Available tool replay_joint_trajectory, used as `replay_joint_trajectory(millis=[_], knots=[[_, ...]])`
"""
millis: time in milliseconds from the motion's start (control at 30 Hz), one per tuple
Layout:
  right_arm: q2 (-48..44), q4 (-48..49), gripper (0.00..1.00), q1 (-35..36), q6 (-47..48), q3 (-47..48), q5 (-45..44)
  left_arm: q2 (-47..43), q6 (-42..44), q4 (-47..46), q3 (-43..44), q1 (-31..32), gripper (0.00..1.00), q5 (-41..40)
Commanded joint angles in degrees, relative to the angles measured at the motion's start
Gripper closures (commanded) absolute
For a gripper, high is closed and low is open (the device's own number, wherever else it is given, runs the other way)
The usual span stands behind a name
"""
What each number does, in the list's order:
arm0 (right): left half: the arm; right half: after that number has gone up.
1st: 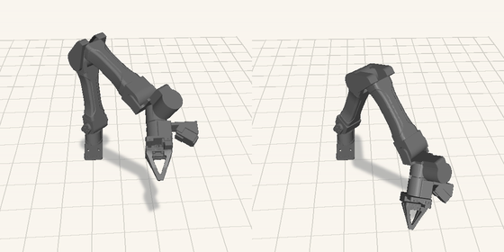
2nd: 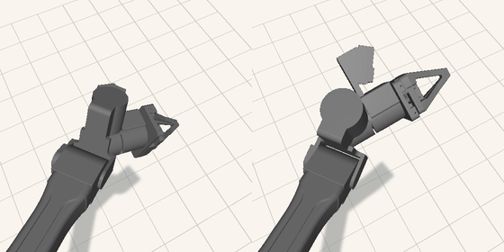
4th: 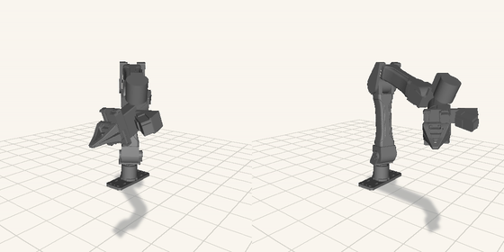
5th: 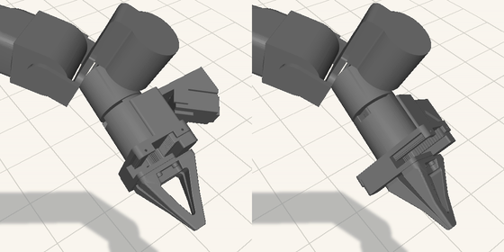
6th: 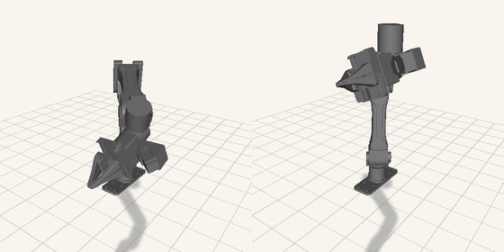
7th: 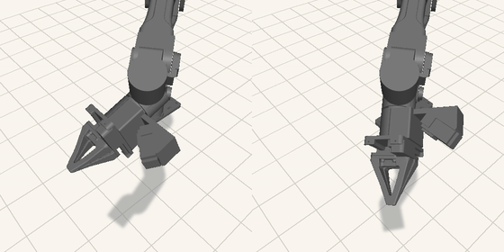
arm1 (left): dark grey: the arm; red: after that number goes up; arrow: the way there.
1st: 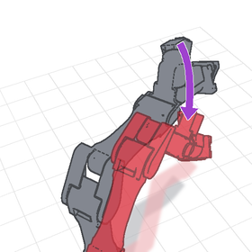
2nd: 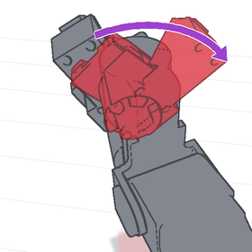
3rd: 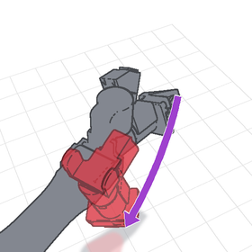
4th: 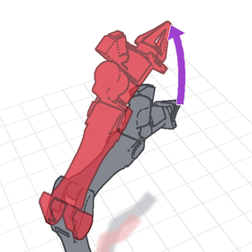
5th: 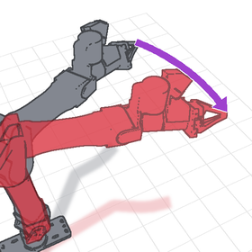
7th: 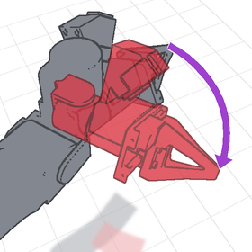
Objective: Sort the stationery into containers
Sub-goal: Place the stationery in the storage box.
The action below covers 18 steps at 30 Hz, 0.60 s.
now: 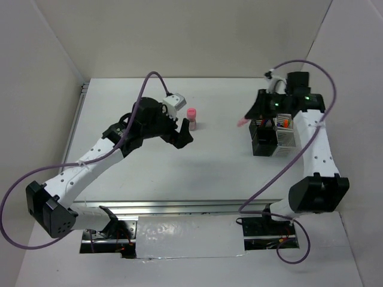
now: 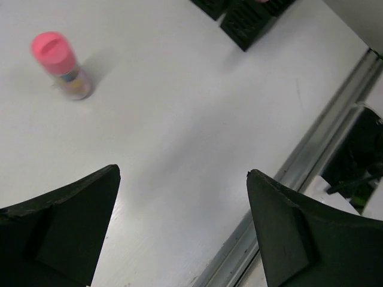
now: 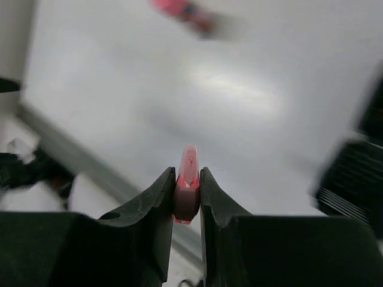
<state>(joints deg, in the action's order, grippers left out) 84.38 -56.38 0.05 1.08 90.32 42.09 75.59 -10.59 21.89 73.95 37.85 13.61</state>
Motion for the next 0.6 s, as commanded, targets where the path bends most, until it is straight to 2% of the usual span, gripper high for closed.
replay_joint_trajectory(millis=[0, 67, 200, 367, 567], knots=[[-7.11, -2.08, 1.00, -7.15, 9.63, -1.72, -17.62, -3.26, -2.07, 0.87, -1.79, -5.48, 0.01, -3.94], [-11.41, 1.52, 1.00, -13.20, 12.09, -5.22, -22.21, -3.09, -1.46, 2.62, -2.15, -7.69, 0.01, -3.76], [-15.73, 7.33, 1.00, -18.15, 16.58, -10.95, -28.80, -1.42, -0.66, 4.04, -2.14, -13.04, 0.01, 2.29], [-12.32, 10.76, 1.00, -20.62, 17.37, -13.24, -34.25, 0.17, -1.80, 3.60, -2.24, -15.34, 0.01, 5.90], [-7.04, 15.33, 1.00, -21.50, 18.34, -12.90, -37.16, -0.36, -1.63, 3.42, -3.02, -15.70, 0.01, 4.68]])
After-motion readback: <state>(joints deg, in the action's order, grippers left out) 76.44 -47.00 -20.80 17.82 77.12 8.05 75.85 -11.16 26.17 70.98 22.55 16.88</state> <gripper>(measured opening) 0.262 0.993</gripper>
